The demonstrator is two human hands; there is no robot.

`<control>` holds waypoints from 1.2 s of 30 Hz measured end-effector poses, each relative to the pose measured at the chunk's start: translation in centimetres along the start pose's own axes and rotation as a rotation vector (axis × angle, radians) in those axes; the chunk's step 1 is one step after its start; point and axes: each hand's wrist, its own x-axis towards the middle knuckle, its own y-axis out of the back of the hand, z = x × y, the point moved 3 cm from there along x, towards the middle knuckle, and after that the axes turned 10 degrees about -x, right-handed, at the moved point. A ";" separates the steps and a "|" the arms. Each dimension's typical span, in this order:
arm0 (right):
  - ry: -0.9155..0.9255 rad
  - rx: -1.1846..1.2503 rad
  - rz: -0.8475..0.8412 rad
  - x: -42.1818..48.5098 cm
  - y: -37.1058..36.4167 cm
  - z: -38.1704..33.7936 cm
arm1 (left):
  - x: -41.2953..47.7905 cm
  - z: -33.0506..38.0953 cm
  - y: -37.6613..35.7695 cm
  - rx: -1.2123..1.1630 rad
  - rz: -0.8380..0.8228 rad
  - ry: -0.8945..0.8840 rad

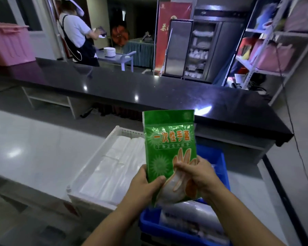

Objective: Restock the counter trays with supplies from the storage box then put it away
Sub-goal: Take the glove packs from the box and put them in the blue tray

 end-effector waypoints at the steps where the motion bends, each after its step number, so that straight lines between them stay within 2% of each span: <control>1: 0.015 -0.024 0.042 0.4 1.5 -0.2 | 0.9 -0.1 -1.0 0.047 -0.045 0.001; 5: 0.033 -0.071 0.227 1.6 7.4 -1.0 | 4.9 -1.0 -3.6 0.226 -0.105 -0.026; 9: 0.009 -0.127 0.401 1.9 12.1 -0.9 | 10.0 -1.9 -6.0 0.572 -0.247 -0.135; 13: -0.005 -0.315 0.596 1.1 15.5 -0.5 | 15.3 -3.2 -8.9 0.929 -0.417 -0.246; 18: -0.007 -0.443 0.757 0.6 18.0 -0.6 | 20.1 -5.4 -12.6 1.190 -0.715 -0.218; 21: -0.009 -0.473 0.824 0.3 18.3 -0.2 | 21.7 -6.9 -13.7 1.298 -0.790 -0.147; 25: -0.050 -0.504 0.871 0.4 18.3 0.3 | 23.1 -8.7 -13.8 1.334 -0.784 -0.031; 28: -0.059 -0.508 0.891 0.9 18.0 0.3 | 24.0 -9.2 -13.6 1.356 -0.767 -0.051; 36: -0.097 -0.608 0.844 3.4 16.9 -0.2 | 24.4 -9.0 -12.5 1.159 -0.831 -0.014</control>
